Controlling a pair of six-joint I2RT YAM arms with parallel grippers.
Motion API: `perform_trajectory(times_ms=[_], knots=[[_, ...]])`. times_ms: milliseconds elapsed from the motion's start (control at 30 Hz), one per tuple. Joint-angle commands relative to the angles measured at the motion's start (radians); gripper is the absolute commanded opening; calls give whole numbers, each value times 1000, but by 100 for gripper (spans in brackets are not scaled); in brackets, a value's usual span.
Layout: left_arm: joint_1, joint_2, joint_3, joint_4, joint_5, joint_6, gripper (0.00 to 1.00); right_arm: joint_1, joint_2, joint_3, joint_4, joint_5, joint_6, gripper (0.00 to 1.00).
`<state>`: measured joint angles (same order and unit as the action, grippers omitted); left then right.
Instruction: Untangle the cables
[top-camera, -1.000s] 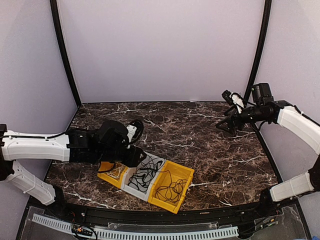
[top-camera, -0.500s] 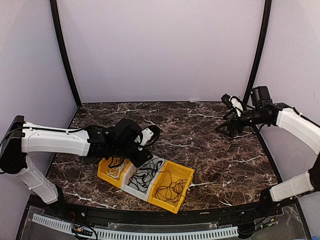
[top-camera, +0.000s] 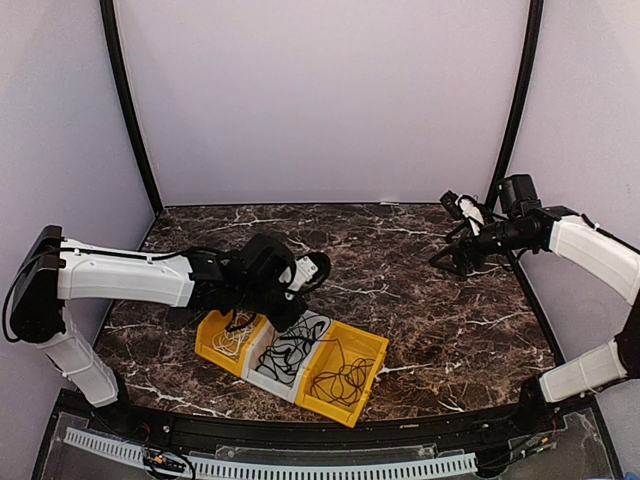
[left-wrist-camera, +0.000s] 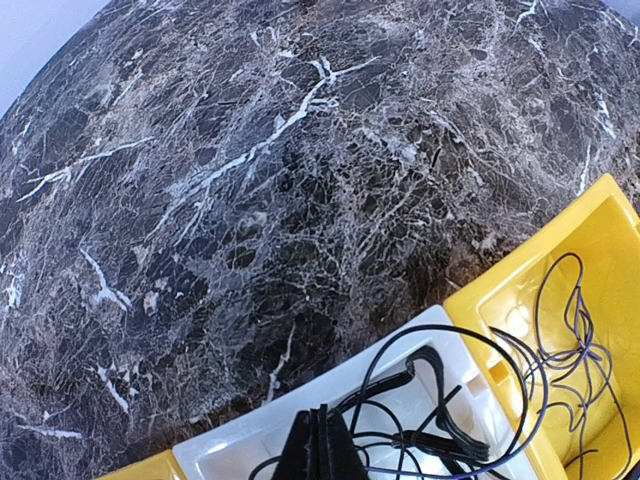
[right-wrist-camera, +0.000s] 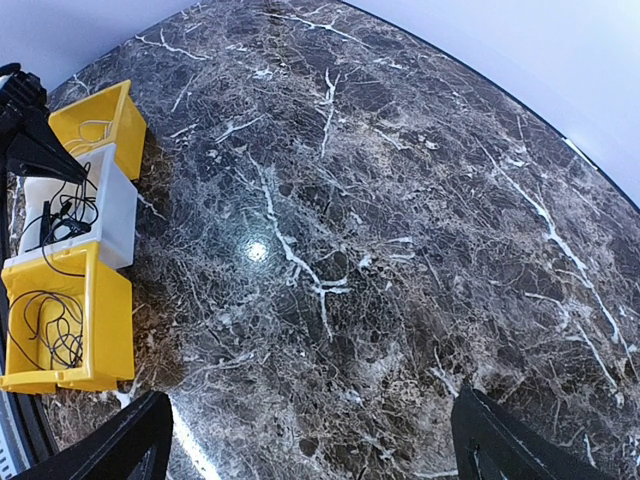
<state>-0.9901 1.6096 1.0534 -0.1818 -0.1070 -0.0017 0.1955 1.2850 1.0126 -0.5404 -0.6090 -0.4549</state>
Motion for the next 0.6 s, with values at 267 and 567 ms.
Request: perform_trajectory(times_ms=[267, 567], knots=[[-46, -215, -46, 152, 311, -165, 0, -6, 13, -14, 25, -15, -4, 99], [-210, -25, -75, 326, -6, -230, 0, -5, 9, -16, 14, -19, -10, 99]])
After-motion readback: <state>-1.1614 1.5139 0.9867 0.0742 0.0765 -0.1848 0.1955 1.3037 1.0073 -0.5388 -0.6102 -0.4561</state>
